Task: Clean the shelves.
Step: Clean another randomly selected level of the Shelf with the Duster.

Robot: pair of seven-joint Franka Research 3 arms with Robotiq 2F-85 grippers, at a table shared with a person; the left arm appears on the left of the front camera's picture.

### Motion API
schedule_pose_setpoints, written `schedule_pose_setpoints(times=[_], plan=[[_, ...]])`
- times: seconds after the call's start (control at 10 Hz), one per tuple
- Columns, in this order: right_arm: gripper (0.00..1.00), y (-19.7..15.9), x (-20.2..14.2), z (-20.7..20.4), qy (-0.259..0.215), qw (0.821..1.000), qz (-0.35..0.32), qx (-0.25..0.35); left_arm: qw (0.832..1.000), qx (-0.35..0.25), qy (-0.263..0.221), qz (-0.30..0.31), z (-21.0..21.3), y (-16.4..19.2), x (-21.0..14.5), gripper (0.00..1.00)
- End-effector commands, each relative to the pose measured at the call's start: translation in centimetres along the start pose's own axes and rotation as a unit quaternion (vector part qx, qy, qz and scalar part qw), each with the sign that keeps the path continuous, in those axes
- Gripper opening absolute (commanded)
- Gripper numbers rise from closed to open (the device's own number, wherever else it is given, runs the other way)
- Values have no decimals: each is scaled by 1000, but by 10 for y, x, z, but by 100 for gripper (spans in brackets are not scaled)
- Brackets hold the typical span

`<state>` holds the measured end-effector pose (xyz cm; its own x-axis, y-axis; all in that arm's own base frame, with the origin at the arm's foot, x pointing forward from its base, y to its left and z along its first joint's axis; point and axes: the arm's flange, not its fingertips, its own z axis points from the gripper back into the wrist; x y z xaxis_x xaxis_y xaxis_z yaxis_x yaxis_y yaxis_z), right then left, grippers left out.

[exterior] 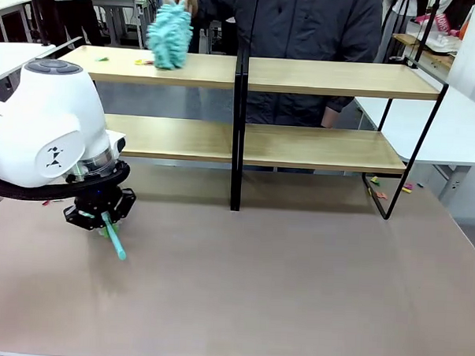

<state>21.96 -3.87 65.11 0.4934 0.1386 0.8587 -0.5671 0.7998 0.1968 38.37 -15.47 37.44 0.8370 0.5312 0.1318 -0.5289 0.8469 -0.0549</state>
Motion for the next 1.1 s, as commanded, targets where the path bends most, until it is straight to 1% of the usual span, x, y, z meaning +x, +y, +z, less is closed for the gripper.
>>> schedule_pose_setpoints(times=[0.0,0.1,0.2,0.3,0.5,0.6,0.7,0.8,0.9,1.0], plan=[[100,0,0,0,-3,1000,1,7,998,-50,-11,-32,-1,5,3,13],[100,0,0,0,-3,1000,1,7,998,-49,-10,-39,-1,5,0,13],[100,0,0,0,-3,1000,1,7,996,-57,-15,-64,1,6,-2,13],[100,0,0,0,-3,1000,1,7,995,-71,-18,-74,3,7,-4,13],[100,0,0,0,-3,1000,1,7,992,-81,-18,-91,6,6,-8,13],[100,0,0,0,-3,1000,1,7,989,-95,-9,-112,7,5,-10,13],[100,0,0,0,-3,1000,1,7,985,-102,11,-140,10,8,-12,13],[100,0,0,0,-3,1000,1,7,977,-107,40,-179,15,16,-10,13],[100,0,0,0,-3,1000,1,7,957,-131,88,-245,22,28,-7,13],[100,0,0,0,-3,1000,1,7,930,-145,142,-307,28,42,-2,13]])
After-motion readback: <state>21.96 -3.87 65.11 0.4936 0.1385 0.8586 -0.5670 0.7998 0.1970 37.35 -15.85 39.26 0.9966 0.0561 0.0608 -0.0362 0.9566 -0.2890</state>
